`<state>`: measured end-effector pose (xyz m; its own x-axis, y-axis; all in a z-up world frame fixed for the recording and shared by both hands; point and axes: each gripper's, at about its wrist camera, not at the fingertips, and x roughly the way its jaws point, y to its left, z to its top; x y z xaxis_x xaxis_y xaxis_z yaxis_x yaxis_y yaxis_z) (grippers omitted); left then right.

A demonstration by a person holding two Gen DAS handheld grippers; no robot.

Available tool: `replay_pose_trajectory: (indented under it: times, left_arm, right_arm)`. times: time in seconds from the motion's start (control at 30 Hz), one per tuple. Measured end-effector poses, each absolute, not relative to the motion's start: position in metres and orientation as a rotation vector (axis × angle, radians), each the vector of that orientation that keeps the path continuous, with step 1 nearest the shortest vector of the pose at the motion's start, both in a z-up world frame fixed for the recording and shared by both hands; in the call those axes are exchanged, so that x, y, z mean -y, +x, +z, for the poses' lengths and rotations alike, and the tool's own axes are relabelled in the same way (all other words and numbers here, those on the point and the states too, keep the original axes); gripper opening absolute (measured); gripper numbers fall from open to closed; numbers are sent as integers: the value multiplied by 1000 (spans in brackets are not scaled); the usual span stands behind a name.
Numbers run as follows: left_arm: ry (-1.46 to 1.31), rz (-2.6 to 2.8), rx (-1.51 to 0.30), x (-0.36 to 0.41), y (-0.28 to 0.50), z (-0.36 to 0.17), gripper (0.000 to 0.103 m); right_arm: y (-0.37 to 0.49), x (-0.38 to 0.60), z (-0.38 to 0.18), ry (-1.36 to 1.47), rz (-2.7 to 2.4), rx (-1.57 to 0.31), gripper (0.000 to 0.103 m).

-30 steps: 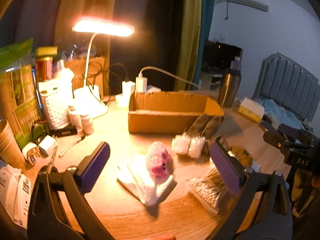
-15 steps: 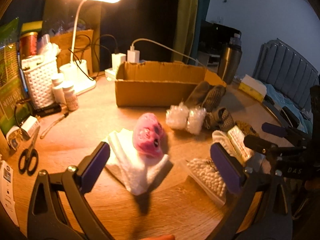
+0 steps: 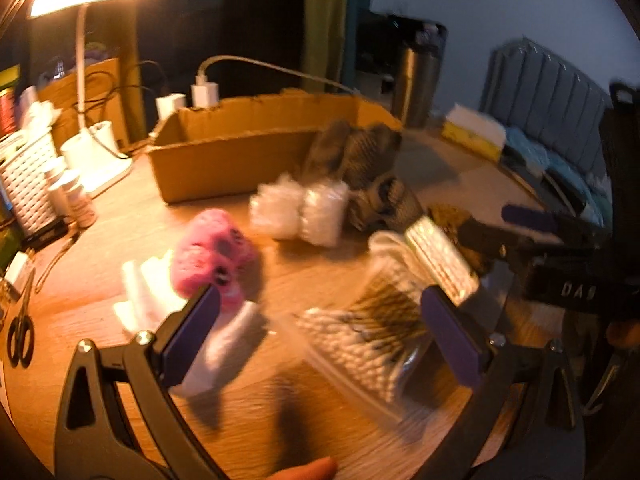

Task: Organize soft objects
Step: 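Move left gripper toward cotton swab bag while right gripper approaches brown fuzzy plush, then close left gripper on clear cotton swab bag while right gripper grasps brown fuzzy plush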

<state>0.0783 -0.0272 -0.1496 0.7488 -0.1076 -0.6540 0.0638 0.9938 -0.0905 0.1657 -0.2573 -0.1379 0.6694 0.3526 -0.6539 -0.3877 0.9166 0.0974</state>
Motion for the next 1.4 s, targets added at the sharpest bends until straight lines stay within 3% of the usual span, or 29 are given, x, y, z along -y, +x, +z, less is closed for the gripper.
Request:
replay_pose_trajectory:
  times: [0.53, 0.6, 0.73, 0.97, 1.13, 1.3, 1.33, 1.4]
  left_arm:
    - [90, -212, -828, 71, 101, -170, 99]
    - [88, -222, -832, 72, 101, -171, 92]
    - [81, -259, -837, 72, 98, -171, 85]
    - [86, -308, -826, 74, 91, -168, 64]
    - [71, -317, -816, 73, 85, -166, 59]
    - [43, -307, -794, 64, 76, -162, 58]
    - [33, -303, -788, 61, 75, -160, 58]
    - [15, -291, -775, 54, 72, -155, 58]
  right_arm:
    - [176, 267, -146, -22, 446, -761, 86]
    - [177, 267, -147, -25, 443, -769, 81]
    - [178, 267, -148, -19, 443, -776, 80]
    - [181, 261, -151, -37, 454, -798, 56]
    - [177, 257, -150, -59, 452, -788, 47]
    - [173, 253, -145, -70, 445, -774, 44]
    - [172, 253, -142, -72, 441, -766, 35]
    - [169, 253, -136, -74, 437, -748, 35]
